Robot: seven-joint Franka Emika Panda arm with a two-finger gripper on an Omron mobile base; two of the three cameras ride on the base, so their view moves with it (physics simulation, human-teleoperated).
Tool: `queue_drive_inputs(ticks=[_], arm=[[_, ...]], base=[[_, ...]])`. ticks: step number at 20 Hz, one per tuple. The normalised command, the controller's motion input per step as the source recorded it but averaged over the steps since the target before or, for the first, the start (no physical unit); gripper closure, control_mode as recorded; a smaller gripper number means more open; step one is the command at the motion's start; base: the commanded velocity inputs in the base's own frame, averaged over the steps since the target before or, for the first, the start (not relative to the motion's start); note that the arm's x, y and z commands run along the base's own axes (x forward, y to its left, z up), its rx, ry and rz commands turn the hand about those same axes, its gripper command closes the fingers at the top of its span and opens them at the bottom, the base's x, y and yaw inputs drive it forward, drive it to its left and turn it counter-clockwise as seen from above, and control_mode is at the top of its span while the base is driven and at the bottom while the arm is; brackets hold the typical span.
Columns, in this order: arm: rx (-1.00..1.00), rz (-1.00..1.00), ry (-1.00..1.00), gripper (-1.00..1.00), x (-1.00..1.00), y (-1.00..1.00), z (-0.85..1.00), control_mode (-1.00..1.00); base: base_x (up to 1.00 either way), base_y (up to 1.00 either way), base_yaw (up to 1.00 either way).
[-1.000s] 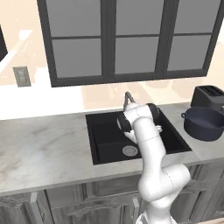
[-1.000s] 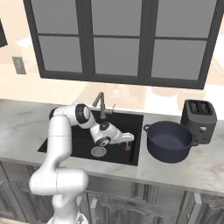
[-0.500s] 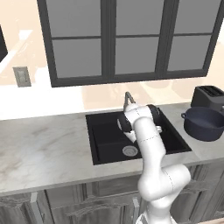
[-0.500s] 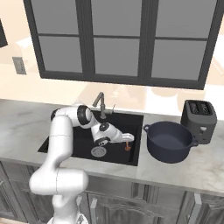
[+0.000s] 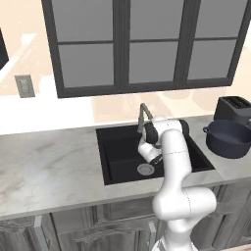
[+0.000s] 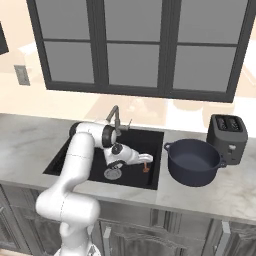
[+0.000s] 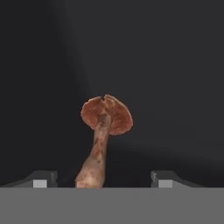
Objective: Dump the mushroom from the pot into the sink. Then turn on the water and wash the mushroom. Then turn off the water and put the mushroom back in the pot.
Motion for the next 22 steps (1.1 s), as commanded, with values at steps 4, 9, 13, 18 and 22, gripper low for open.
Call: queue_drive_inputs(ticks=[4, 9, 13, 18, 22], arm=[[0.33, 0.00, 0.10, 1.00, -0.12, -0.96, -0.41, -1.00], [0.35, -0.03, 0.11, 1.00, -0.39, -1.00, -0.51, -1.00], [0.39, -0.01, 0.11, 1.00, -0.20, -1.00, -0.40, -1.00], [0.40, 0.00, 0.11, 1.00, -0.17, -1.00, -0.24, -1.00], [0.40, -0.01, 0.04, 1.00, -0.28, -1.00, -0.05, -1.00]], base=[[0.00, 0.00, 0.00], [0.00, 0.00, 0.00], [0.00, 0.00, 0.00], [0.00, 0.00, 0.00], [0.00, 0.00, 0.00]])
